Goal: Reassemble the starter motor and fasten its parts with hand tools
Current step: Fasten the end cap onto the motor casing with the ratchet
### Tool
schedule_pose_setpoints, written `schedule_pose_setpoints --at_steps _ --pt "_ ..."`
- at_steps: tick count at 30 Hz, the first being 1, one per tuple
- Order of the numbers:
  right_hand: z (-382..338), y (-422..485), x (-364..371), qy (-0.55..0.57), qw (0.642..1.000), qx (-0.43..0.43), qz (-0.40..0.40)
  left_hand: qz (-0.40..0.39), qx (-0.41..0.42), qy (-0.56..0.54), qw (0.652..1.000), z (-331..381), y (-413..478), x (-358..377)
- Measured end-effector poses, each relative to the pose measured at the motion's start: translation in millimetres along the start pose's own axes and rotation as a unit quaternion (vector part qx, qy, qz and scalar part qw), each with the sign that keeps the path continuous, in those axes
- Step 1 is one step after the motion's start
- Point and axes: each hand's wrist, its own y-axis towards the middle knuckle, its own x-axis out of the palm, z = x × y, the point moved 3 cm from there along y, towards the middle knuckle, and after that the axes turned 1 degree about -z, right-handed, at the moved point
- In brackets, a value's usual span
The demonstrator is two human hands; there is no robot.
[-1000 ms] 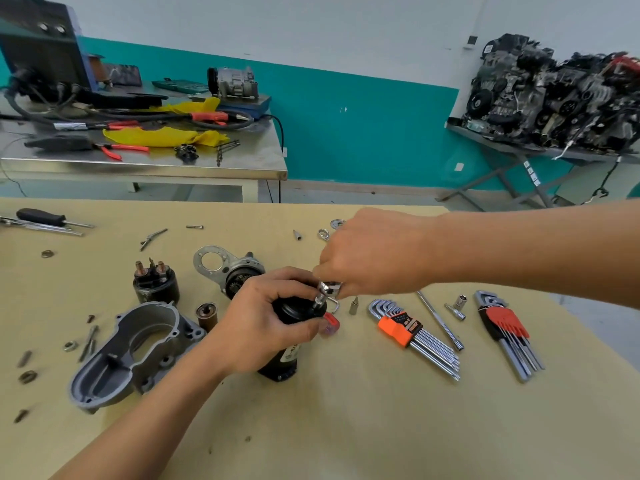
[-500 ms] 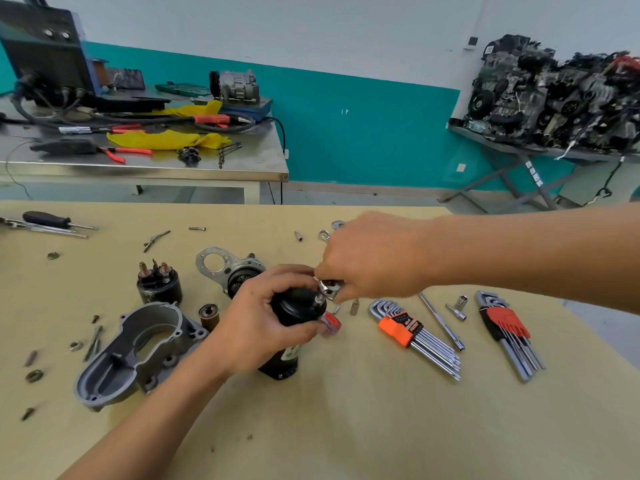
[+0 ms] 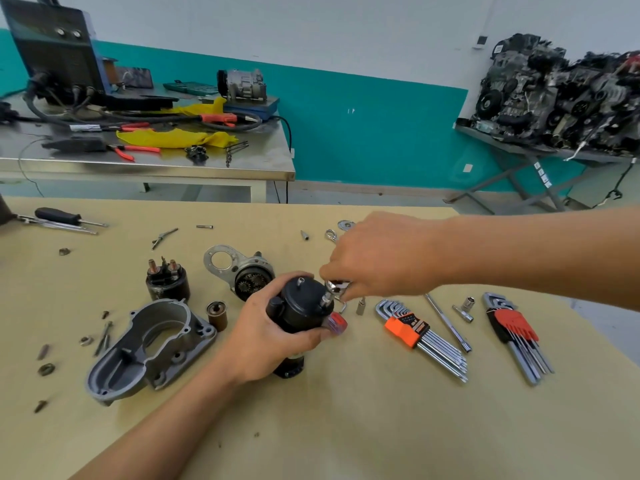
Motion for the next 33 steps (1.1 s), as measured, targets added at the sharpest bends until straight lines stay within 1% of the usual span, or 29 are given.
schedule_pose_setpoints --at_steps 1,2,4,5,6,7,8,9,10,11,12,13,14,16,18,19,20,21,22,23,24,25,26,27,29,30,31,32,33 --pt "0.0 -1.5 -1.6 -0.087 0.995 -0.045 0.006 -0.007 0.001 -0.006 1.000 -0.6 -0.3 -0.1" --pt "-0.3 -2.5 -1.3 -0.137 0.987 -0.082 0.008 -0.014 0.004 -0.007 1.000 -0.4 -0.2 -0.6" --pt "-2.5 -0.8 -1.6 -0.115 0.990 -0.082 0.017 -0.025 0.010 0.001 1.000 2.0 0.9 -1.5" --pt "-2.7 0.2 -3.2 -0.041 0.998 -0.044 0.020 -0.024 0.009 0.005 1.000 2.9 1.8 -1.5" --pt "-0.3 1.4 -1.6 0.054 0.998 0.010 -0.004 -0.022 0.008 0.007 1.000 3.7 2.8 -1.0" --pt "2.1 1.2 2.7 0.167 0.983 0.060 -0.034 -0.021 0.009 0.010 1.000 4.9 3.9 0.4" --pt "3.6 -1.2 8.5 0.278 0.953 0.104 -0.066 -0.022 0.013 0.014 1.000 6.3 4.6 1.9" --pt "4.3 -4.3 14.2 0.359 0.919 0.138 -0.086 -0.025 0.018 0.019 0.999 7.4 5.3 3.6" --pt "4.0 -6.6 17.9 0.389 0.904 0.152 -0.088 -0.029 0.021 0.023 0.999 8.5 5.9 4.8" --pt "4.1 -7.9 20.0 0.362 0.919 0.140 -0.068 -0.032 0.021 0.028 0.999 9.9 6.6 5.6" --pt "4.2 -9.8 20.8 0.286 0.951 0.111 -0.039 -0.034 0.020 0.035 0.999 11.4 7.4 6.1" --pt "3.1 -12.0 20.1 0.180 0.980 0.080 -0.020 -0.037 0.018 0.046 0.998 12.9 8.4 6.3" --pt "1.8 -14.9 18.9 0.072 0.996 0.046 -0.004 -0.044 0.016 0.060 0.997 14.6 8.8 6.9" --pt "-1.8 -18.8 20.4 -0.082 0.996 -0.035 0.006 -0.065 0.009 0.092 0.994 18.3 7.9 6.6" --pt "-7.5 -19.1 23.8 -0.103 0.992 -0.066 0.015 -0.086 -0.002 0.124 0.988 20.3 5.0 3.1" --pt "-9.0 -18.2 25.8 -0.051 0.997 -0.048 0.027 -0.094 -0.009 0.143 0.985 20.7 2.7 0.5" --pt "-10.7 -16.2 27.8 0.046 0.998 -0.017 0.029 -0.096 -0.018 0.164 0.982 20.8 0.2 -2.6" --pt "-12.3 -14.0 30.7 0.175 0.984 0.027 0.014 -0.094 -0.027 0.183 0.978 20.7 -1.8 -5.4" --pt "-13.2 -11.9 35.8 0.319 0.944 0.078 -0.014 -0.090 -0.034 0.196 0.976 20.6 -3.0 -7.3" --pt "-14.7 -9.8 42.5 0.464 0.874 0.137 -0.051 -0.084 -0.037 0.202 0.975 20.7 -3.9 -8.3" --pt "-17.8 -9.5 47.3 0.584 0.784 0.195 -0.086 -0.077 -0.038 0.204 0.975 20.9 -4.3 -8.3" --pt "-19.7 -9.8 50.4 0.649 0.715 0.239 -0.102 -0.068 -0.037 0.207 0.975 21.1 -4.5 -7.9" --pt "-20.4 -9.8 50.8 0.664 0.697 0.253 -0.100 -0.061 -0.035 0.210 0.975 21.1 -4.6 -7.4" --pt "-18.9 -10.2 49.7 0.628 0.736 0.239 -0.081 -0.055 -0.033 0.214 0.975 20.6 -4.7 -6.4" --pt "-13.9 -10.5 43.1 0.440 0.887 0.135 -0.017 -0.049 -0.031 0.223 0.973 18.5 -4.1 -5.7" --pt "-13.7 -12.1 39.4 0.324 0.943 0.072 0.002 -0.049 -0.032 0.231 0.971 17.0 -3.8 -5.6" --pt "-14.0 -14.0 37.5 0.197 0.980 0.018 0.002 -0.050 -0.031 0.241 0.969 15.8 -3.7 -5.5" --pt "-14.7 -14.7 37.8 0.081 0.996 -0.023 -0.002 -0.053 -0.027 0.252 0.966 15.3 -4.0 -5.3" --pt "-16.4 -14.8 39.6 0.012 0.999 -0.050 -0.003 -0.057 -0.022 0.261 0.963 15.2 -4.6 -4.5"
